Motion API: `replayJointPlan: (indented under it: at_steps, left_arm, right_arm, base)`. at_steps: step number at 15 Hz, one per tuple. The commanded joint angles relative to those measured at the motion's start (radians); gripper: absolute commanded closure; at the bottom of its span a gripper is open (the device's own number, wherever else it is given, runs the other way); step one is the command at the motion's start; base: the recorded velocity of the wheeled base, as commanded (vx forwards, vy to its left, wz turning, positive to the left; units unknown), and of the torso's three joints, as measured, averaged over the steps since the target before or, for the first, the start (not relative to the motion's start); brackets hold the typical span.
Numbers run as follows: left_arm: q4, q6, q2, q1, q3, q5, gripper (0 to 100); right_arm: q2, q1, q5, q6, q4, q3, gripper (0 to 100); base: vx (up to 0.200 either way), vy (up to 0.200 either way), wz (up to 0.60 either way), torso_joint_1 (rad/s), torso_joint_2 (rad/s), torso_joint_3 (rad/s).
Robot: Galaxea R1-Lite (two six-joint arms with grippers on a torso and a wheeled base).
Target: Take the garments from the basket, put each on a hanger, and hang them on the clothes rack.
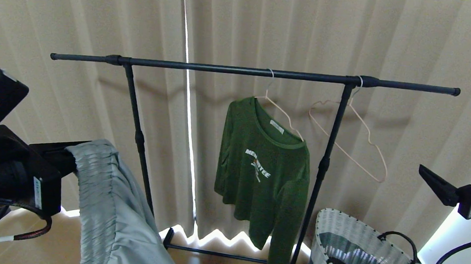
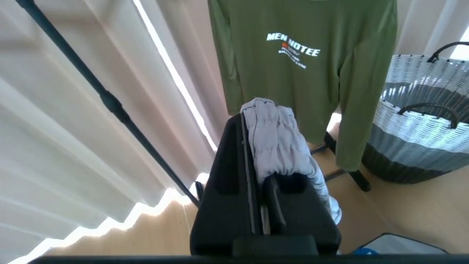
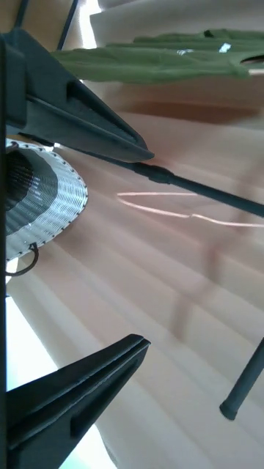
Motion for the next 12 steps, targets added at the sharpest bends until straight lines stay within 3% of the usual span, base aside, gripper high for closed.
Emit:
replayJointPlan:
  at_steps: [1,3,12]
  left_arm:
    - [0.000,-0.001,0.004,0.000,0.000,0.000,100]
    - [0.000,-0.003,0.004,0.008,-0.001,0.002,100]
    - [0.000,-0.003,0.007,0.009,0.005,0.000,100]
  right_arm:
    - [0.003,0.000,0.008,0.000,0.005,-0.020,0]
    - [0.006,0.000,0.010,-0.002,0.014,-0.038,0]
    - [0.013,0.000,0.011,0.000,0.087,-0.043,0]
  base:
    - [0.000,0.000,0.00,0.000,0.00,0.000]
    - [0.000,0.000,0.00,0.000,0.00,0.000]
    - [0.200,0.000,0.00,0.004,0.00,0.001]
